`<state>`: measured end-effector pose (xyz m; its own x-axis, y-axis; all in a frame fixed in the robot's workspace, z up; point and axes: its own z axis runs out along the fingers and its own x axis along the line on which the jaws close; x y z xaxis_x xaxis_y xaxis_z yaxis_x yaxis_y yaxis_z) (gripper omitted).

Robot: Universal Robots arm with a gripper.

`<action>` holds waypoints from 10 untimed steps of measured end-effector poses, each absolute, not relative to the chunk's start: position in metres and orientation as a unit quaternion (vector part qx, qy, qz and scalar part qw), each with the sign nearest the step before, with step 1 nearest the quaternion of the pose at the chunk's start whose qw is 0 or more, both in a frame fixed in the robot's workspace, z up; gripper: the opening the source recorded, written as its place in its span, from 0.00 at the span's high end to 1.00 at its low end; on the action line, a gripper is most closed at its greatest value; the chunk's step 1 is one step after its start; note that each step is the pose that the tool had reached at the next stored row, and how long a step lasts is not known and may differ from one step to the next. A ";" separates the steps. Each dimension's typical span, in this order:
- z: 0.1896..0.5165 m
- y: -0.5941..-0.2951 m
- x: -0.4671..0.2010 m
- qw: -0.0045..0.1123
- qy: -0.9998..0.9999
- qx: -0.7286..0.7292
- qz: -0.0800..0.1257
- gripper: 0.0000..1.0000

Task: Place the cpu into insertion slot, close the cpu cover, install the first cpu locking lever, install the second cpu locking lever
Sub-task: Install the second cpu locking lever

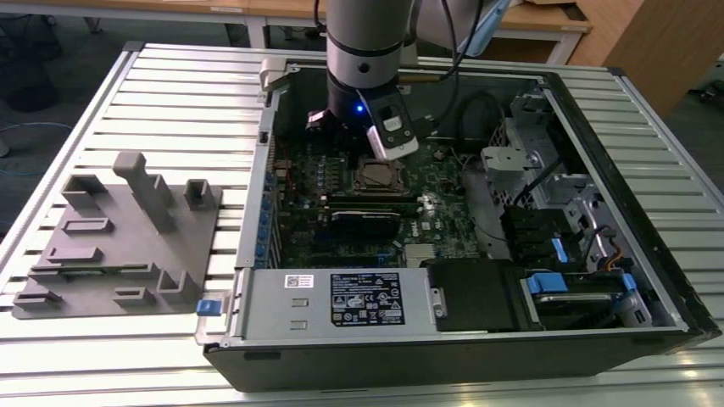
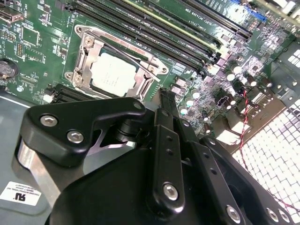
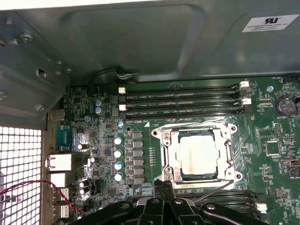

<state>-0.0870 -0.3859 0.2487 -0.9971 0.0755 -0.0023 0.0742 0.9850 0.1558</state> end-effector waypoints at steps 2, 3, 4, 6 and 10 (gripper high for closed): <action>0.249 -0.386 -0.086 0.004 0.996 0.037 0.078 0.89; 0.249 -0.386 -0.086 0.004 0.996 0.038 0.078 0.89; 0.249 -0.386 -0.085 0.004 0.996 0.038 0.078 0.89; 0.249 -0.386 -0.083 0.004 0.996 0.038 0.078 0.89; 0.249 -0.386 -0.079 0.004 0.996 0.038 0.078 0.89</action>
<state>-0.0788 -0.3859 0.2488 -0.9971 0.0755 -0.0023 0.0742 0.9850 0.1557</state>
